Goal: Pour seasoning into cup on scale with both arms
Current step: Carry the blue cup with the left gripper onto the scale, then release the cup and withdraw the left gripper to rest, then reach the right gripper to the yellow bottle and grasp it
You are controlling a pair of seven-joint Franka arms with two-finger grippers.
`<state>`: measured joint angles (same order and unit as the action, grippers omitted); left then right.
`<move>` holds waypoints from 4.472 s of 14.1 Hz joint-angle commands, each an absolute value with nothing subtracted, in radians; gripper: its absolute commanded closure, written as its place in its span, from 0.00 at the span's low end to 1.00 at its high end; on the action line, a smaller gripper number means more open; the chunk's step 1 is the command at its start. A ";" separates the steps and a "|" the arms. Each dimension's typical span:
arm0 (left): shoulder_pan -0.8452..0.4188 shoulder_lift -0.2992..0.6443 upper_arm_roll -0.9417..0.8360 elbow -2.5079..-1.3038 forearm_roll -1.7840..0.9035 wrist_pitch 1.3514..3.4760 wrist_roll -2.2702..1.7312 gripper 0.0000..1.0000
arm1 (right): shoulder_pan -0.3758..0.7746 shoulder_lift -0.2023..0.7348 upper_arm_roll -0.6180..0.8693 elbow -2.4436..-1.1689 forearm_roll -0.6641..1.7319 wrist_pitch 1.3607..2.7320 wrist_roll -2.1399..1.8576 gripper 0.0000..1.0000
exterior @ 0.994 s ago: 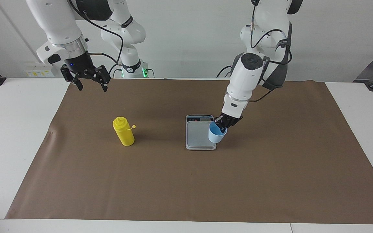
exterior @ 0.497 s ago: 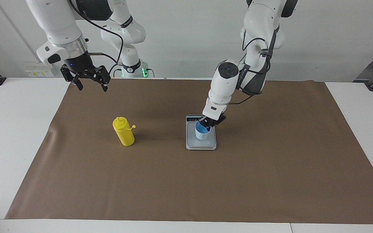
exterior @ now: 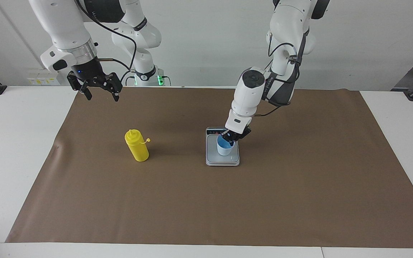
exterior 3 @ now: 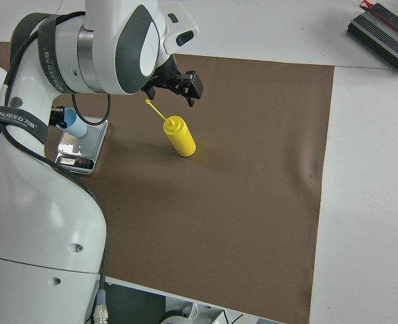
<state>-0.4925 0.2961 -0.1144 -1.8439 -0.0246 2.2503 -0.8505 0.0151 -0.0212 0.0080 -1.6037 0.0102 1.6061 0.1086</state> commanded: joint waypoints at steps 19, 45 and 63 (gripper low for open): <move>-0.218 0.062 -0.100 -1.798 0.061 1.935 -0.444 0.00 | 0.006 -0.046 0.014 -1.631 0.002 1.603 0.124 0.00; 0.031 0.000 -0.095 -1.543 -0.051 1.578 0.071 0.00 | -0.256 -0.068 0.005 -2.181 0.673 2.077 -1.355 0.00; 0.032 -0.034 -0.095 -1.617 -0.052 1.598 0.057 0.00 | -0.238 0.238 0.009 -2.238 1.279 2.010 -2.088 0.00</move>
<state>0.0174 -0.0028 -0.0887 -1.5846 -0.0340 1.6029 0.0632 -0.2615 0.2233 0.0044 -2.2482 1.2157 2.0214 -2.0402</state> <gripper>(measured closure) 0.000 0.000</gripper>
